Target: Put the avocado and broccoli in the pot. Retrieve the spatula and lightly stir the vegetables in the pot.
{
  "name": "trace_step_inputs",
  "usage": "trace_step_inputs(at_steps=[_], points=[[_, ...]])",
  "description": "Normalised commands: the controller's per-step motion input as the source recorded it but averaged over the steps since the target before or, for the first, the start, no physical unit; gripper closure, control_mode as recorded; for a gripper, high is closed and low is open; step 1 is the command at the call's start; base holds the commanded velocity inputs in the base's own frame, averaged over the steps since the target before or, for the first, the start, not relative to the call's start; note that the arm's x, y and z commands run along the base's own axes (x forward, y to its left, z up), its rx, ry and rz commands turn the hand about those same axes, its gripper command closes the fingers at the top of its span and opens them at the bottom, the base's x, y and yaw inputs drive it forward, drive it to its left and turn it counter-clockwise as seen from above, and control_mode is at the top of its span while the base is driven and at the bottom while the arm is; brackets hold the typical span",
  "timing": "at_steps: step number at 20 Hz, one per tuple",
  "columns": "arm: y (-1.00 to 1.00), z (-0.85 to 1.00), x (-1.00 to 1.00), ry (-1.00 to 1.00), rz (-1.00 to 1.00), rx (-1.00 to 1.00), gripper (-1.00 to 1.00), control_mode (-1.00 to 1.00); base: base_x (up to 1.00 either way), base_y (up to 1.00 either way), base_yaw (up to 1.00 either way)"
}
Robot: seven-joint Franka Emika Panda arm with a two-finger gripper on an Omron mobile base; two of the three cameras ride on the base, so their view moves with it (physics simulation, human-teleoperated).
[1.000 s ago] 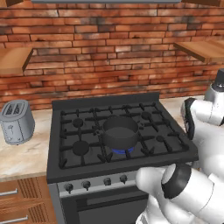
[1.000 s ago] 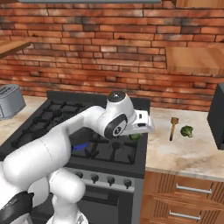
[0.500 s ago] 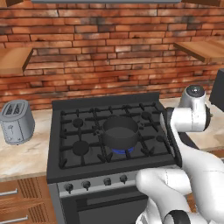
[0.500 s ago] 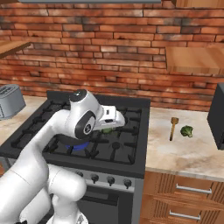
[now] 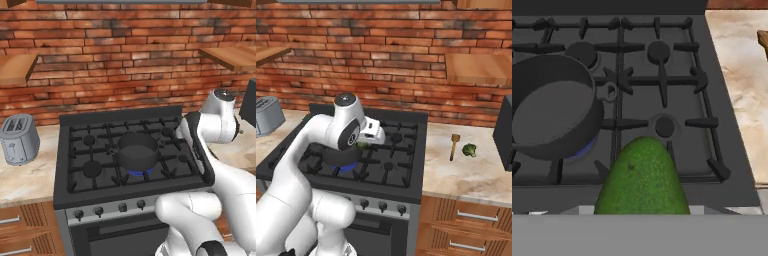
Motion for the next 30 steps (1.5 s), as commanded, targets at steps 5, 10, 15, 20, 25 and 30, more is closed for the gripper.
trace_step_inputs(at_steps=[5,10,15,20,25,30], points=[[0.29,0.22,0.09,0.51,0.00,-0.17,1.00,-1.00,0.00,0.00,0.00],[0.74,-0.63,0.37,0.18,0.01,-0.08,1.00,-1.00,0.00,0.00,0.00],[0.29,-0.56,0.14,-0.31,0.00,0.18,1.00,-1.00,0.00,0.00,0.00],[0.18,0.02,0.32,-0.18,0.00,0.12,1.00,-1.00,0.00,0.00,0.00],[0.42,0.00,0.50,0.11,0.00,0.00,1.00,-1.00,0.00,0.00,0.00],[0.56,0.00,0.74,0.12,0.02,0.00,1.00,-1.00,0.00,0.00,0.00]])
